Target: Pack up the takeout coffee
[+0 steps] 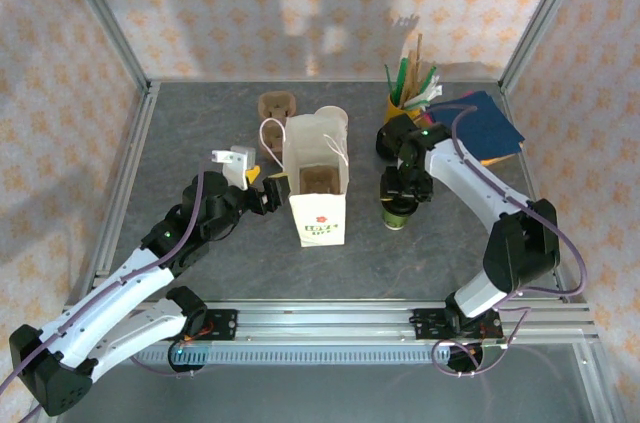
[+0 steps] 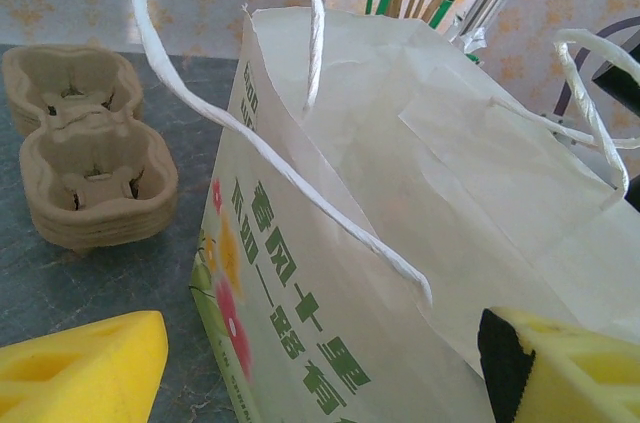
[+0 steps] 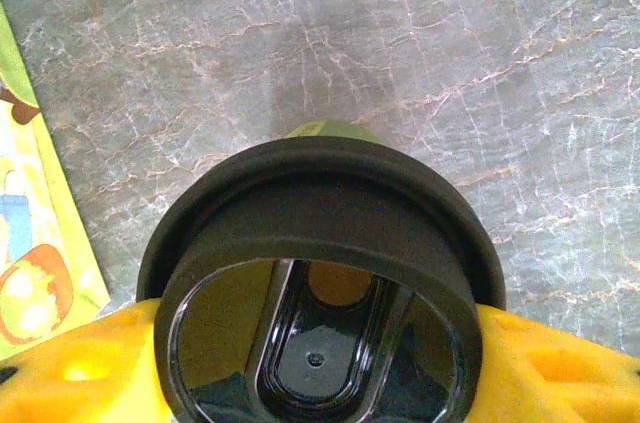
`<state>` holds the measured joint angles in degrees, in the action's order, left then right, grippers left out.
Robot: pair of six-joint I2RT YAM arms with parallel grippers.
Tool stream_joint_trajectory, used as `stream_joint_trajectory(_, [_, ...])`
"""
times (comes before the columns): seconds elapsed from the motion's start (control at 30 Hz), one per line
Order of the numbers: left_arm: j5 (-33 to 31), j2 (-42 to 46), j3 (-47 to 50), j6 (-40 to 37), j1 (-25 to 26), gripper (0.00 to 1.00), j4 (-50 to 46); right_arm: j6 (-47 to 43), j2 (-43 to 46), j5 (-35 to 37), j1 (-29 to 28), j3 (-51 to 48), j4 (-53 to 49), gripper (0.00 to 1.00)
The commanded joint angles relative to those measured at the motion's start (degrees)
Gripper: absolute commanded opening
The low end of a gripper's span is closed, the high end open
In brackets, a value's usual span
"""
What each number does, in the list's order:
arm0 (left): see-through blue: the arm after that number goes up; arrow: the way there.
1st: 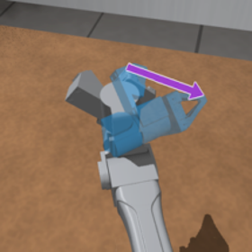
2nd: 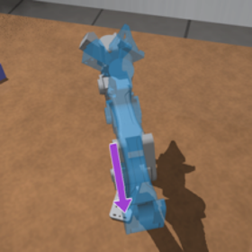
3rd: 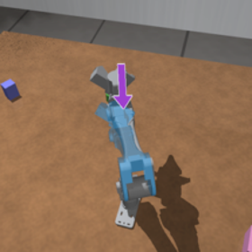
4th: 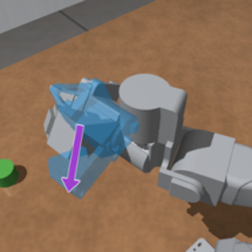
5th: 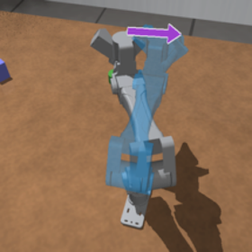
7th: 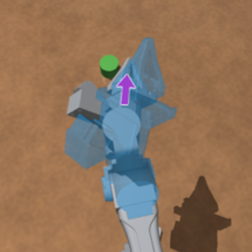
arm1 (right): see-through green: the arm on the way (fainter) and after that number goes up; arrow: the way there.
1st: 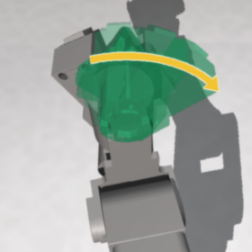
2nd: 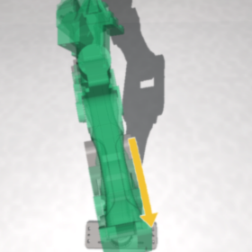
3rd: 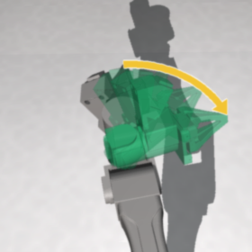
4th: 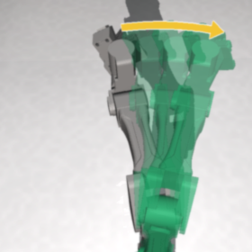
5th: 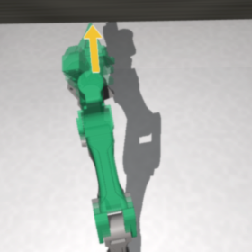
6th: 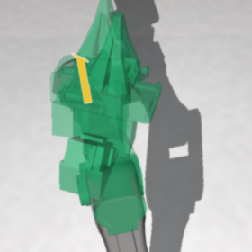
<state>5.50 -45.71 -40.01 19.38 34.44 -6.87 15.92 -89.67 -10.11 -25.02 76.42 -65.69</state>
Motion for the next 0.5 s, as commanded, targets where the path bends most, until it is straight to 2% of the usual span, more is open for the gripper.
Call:
stream_joint_trajectory(0.0, [-1.1,1.13,-0.22,-0.66,-0.41,0.83,-0.49,0.69,0.87,0.89,-0.65,5.38,-2.96,0.45])
stream_joint_trajectory(0.23, [-1.57,1.94,-0.64,-0.4,-0.42,0.83,-1.89,1.12,2.04,1.66,-1.24,16.0,-5.65,0.42])
stream_joint_trajectory(0.47, [-3.49,2.41,-2.38,-0.45,-0.42,0.82,-5.99,1.73,1.02,1.81,-5.21,29.77,-7.92,0.42])
